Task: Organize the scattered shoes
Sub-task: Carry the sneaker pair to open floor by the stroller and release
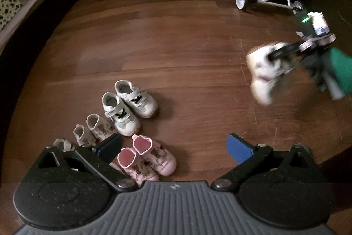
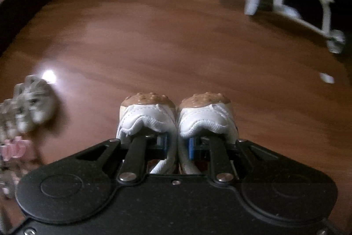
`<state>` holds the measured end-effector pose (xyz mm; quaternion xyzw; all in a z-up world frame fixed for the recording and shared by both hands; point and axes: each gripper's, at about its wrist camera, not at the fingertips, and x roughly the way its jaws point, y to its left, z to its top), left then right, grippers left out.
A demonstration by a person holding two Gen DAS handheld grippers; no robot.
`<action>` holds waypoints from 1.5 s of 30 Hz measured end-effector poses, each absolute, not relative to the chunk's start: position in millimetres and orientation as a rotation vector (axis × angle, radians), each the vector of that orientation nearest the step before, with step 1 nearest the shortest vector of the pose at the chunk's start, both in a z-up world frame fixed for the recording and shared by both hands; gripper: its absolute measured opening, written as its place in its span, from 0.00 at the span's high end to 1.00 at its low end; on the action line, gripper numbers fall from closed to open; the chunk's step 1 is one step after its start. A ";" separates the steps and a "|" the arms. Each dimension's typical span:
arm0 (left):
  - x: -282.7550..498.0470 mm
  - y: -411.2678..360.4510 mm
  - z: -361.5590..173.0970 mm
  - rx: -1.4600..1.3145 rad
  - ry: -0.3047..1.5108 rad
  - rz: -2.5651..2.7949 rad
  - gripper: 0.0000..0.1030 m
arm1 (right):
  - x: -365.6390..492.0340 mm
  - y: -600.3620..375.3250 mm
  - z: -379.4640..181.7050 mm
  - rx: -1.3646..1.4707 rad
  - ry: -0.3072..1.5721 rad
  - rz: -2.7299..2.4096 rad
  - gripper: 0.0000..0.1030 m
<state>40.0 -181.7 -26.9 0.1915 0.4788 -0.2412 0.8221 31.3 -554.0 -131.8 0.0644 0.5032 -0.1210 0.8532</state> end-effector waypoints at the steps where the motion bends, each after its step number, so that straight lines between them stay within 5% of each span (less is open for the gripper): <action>1: 40.9 -182.8 -29.7 0.415 1.024 -0.511 0.01 | 22.8 -579.2 -128.5 0.128 1.069 -0.291 0.84; 16: 49.6 -163.1 -86.9 0.462 1.216 -0.443 0.01 | -22.0 -762.7 -179.9 0.140 1.253 -0.477 0.84; 39: 54.7 -153.8 -126.6 0.457 1.374 -0.391 0.01 | 65.7 -800.1 -262.7 0.185 1.221 -0.492 0.83; 45: 54.8 -156.5 -129.1 0.462 1.380 -0.399 0.01 | 72.4 -804.1 -270.5 0.188 1.192 -0.546 0.73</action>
